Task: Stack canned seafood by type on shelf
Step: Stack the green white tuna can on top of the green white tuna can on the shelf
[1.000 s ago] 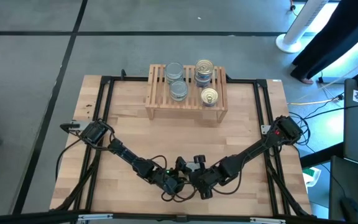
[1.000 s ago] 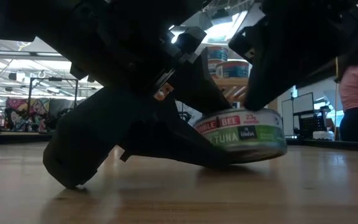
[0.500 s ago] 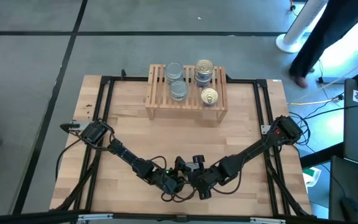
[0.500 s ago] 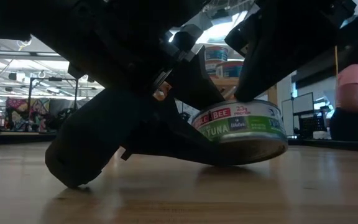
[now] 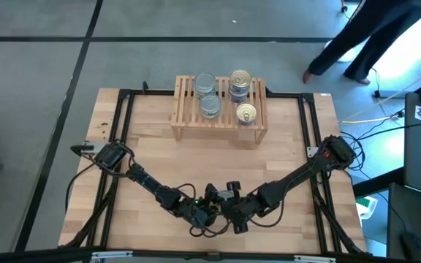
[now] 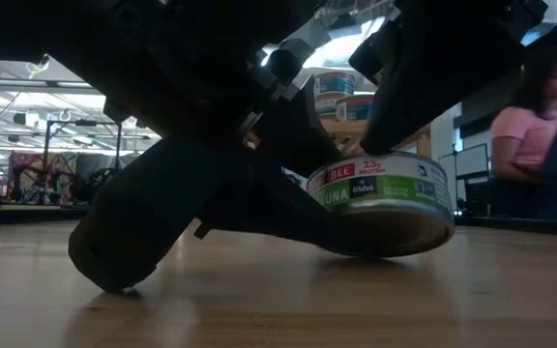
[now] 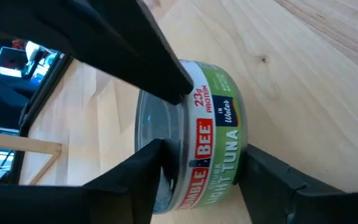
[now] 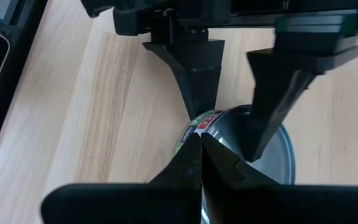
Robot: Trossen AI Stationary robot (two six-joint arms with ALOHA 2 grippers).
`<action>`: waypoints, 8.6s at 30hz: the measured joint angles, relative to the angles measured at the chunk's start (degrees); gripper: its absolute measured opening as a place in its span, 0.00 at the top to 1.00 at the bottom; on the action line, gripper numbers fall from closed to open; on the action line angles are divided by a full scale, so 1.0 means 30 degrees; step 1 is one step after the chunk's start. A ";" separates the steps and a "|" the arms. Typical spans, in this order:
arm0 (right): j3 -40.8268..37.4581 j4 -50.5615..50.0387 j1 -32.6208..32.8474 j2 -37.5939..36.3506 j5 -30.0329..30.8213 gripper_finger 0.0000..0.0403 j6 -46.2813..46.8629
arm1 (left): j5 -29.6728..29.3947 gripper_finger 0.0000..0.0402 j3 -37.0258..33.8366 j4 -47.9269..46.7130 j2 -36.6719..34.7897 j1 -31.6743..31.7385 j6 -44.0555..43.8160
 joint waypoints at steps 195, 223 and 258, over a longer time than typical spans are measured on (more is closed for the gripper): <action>-1.7726 1.6444 -0.4459 -1.4233 -0.6531 0.70 -0.1741 | -0.0776 0.49 0.2273 -1.0564 -1.0295 1.1985 0.7762; -1.7726 1.6466 -0.4459 -1.4230 -0.6531 0.70 -0.2164 | 0.2632 0.49 0.2346 -1.0499 -1.1060 1.3458 0.4389; -1.7726 1.6458 -0.4459 -1.4230 -0.6534 0.70 -0.2164 | 0.0030 0.34 0.2324 -1.0506 -1.0958 1.2126 0.4710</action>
